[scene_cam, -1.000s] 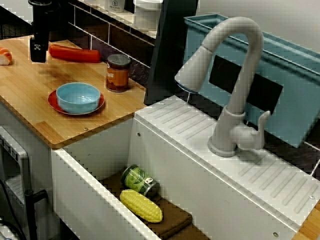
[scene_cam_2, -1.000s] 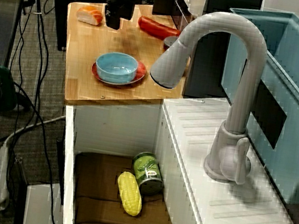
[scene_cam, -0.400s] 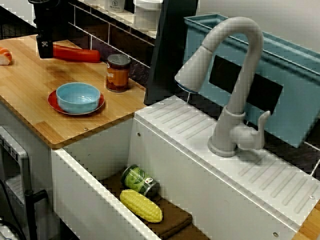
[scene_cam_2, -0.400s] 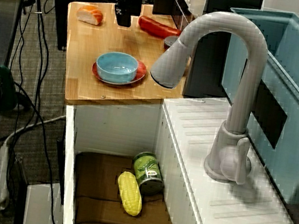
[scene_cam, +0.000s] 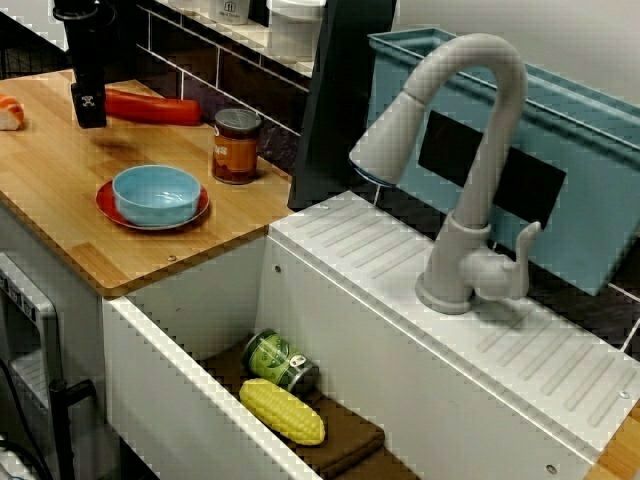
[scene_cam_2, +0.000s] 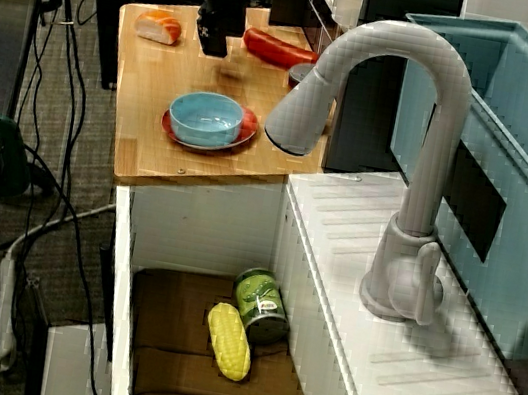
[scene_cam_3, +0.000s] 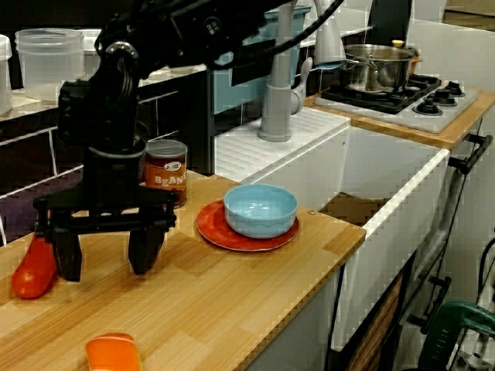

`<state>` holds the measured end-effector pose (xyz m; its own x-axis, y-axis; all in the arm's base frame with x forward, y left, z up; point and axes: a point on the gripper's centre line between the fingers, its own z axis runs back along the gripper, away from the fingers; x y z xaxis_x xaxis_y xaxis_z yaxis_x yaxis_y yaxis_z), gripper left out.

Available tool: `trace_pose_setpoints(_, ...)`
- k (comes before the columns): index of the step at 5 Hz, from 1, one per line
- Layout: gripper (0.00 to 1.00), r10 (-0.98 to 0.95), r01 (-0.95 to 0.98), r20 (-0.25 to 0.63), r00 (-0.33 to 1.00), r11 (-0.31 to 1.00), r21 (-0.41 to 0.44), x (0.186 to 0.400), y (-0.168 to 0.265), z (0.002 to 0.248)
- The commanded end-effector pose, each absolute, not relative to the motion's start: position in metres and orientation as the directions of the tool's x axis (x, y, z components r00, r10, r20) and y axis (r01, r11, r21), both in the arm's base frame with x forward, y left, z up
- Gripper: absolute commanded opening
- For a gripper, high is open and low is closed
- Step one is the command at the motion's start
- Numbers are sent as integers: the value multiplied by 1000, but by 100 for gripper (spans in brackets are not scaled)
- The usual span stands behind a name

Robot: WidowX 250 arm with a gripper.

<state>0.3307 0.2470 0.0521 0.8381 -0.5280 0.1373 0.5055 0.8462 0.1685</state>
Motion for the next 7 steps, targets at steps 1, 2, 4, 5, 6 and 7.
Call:
trace_pose_setpoints(1,100,-544,478,174,821,822,310,332,243,95)
trace_pose_setpoints(2,100,-540,464,182,822,819,337,335,243,99)
trace_pose_setpoints(4,100,-541,422,212,814,802,424,346,247,109)
trace_pose_setpoints(5,100,-529,397,228,818,805,441,349,252,113)
trace_pose_setpoints(6,100,-522,384,240,818,807,447,350,255,118)
trace_pose_setpoints(7,100,-517,372,242,821,807,460,354,258,119)
